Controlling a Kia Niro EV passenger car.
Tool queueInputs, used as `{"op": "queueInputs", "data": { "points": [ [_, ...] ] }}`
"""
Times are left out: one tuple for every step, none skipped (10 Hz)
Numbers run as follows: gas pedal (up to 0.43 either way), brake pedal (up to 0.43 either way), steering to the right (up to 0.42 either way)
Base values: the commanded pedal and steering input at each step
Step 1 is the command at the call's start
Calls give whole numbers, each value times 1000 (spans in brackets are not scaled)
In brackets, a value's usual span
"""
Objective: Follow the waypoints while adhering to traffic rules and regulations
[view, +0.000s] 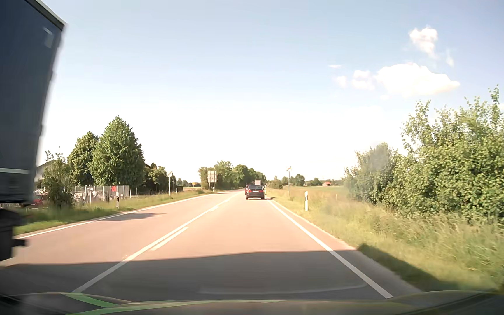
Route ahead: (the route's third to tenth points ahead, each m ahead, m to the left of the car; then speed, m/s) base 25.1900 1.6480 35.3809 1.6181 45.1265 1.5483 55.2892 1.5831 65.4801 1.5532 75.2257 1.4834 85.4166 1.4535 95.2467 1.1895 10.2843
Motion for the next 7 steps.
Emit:
{"op": "queueInputs", "data": {
  "points": [
    [0, 128, -1],
    [0, 122, -1],
    [0, 104, -1],
    [0, 30, -1],
    [0, 0, 0],
    [0, 0, 0],
    [0, 0, 0]
  ]
}}
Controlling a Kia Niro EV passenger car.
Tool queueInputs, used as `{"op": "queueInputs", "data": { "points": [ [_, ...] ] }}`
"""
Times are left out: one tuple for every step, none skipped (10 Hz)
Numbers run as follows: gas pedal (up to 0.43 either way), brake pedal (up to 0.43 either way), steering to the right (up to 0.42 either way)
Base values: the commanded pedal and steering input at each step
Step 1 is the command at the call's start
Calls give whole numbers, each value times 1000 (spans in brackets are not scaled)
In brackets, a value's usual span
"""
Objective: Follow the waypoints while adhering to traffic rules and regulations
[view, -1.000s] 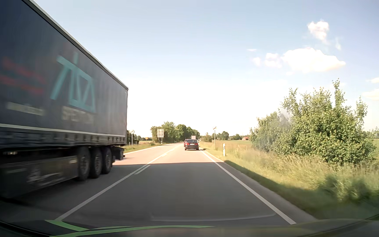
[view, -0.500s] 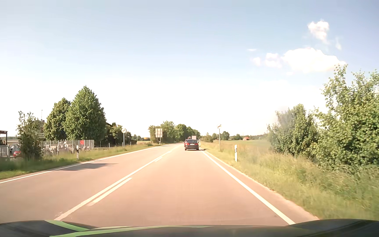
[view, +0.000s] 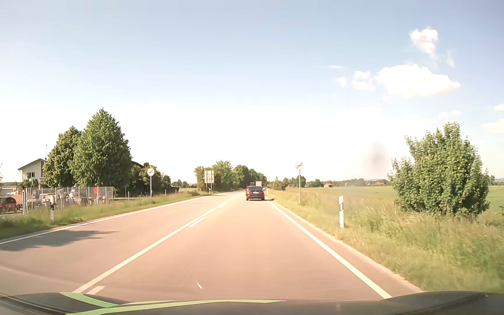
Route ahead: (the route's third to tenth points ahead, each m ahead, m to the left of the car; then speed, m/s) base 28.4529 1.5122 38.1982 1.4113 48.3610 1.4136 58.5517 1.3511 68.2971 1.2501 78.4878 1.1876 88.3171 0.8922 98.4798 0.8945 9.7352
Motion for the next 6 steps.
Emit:
{"op": "queueInputs", "data": {
  "points": [
    [0, 0, 0],
    [0, 0, 0],
    [0, 0, 0],
    [0, 0, 0],
    [0, 0, -1],
    [0, 0, 0]
  ]
}}
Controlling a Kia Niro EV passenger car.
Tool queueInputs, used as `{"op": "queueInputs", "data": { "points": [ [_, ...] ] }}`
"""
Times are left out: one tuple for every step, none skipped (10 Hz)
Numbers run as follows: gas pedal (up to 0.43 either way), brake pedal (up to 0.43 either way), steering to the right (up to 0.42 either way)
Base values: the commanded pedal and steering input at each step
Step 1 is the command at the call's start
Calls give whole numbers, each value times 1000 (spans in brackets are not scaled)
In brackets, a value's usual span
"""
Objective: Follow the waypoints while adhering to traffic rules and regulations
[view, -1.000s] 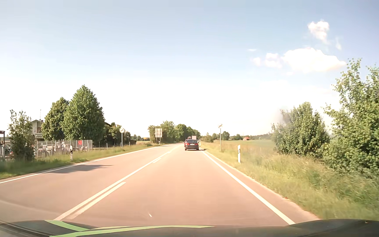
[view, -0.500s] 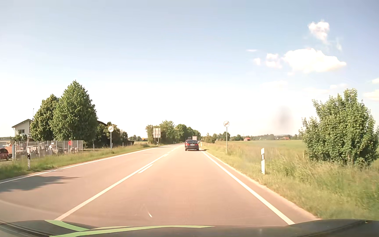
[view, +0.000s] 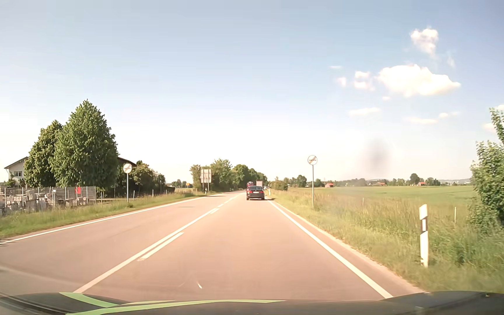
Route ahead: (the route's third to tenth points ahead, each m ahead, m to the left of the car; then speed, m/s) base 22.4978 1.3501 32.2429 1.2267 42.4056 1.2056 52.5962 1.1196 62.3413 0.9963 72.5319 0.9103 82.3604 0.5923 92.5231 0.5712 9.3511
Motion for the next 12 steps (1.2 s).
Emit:
{"op": "queueInputs", "data": {
  "points": [
    [0, 0, 0],
    [0, 0, 0],
    [8, 0, 0],
    [28, 0, -1],
    [59, 0, -1],
    [59, 0, -1],
    [67, 0, -1],
    [79, 0, -1],
    [79, 0, -1],
    [79, 0, -1],
    [87, 0, -1],
    [87, 0, -1]
  ]
}}
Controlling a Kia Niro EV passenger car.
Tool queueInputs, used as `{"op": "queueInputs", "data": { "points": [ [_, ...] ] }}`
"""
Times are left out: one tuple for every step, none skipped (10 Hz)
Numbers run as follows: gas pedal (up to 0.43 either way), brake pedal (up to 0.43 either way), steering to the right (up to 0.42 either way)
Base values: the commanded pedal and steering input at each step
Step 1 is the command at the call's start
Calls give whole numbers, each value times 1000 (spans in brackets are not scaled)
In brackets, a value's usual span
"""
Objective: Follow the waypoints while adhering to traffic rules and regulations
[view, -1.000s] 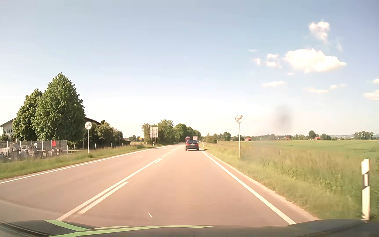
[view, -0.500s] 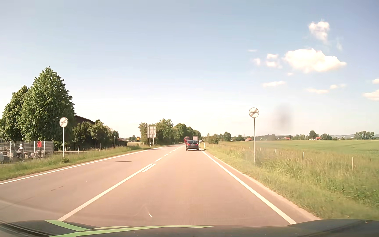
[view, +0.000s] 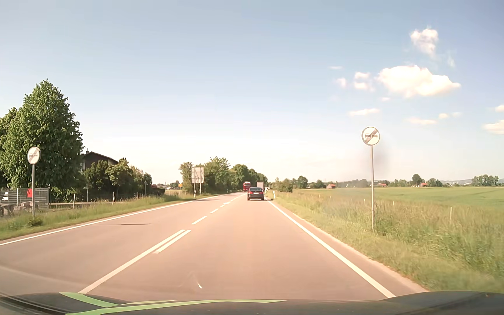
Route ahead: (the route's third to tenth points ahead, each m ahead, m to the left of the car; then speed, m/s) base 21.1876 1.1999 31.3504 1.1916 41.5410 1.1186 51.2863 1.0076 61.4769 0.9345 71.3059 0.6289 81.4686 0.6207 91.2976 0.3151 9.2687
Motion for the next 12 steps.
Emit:
{"op": "queueInputs", "data": {
  "points": [
    [87, 0, 0],
    [98, 0, -1],
    [98, 0, -1],
    [98, 0, -1],
    [98, 0, 0],
    [98, 0, -1],
    [98, 0, -1],
    [98, 0, -1],
    [98, 0, -1],
    [98, 0, -1],
    [110, 0, 1],
    [110, 0, 3]
  ]
}}
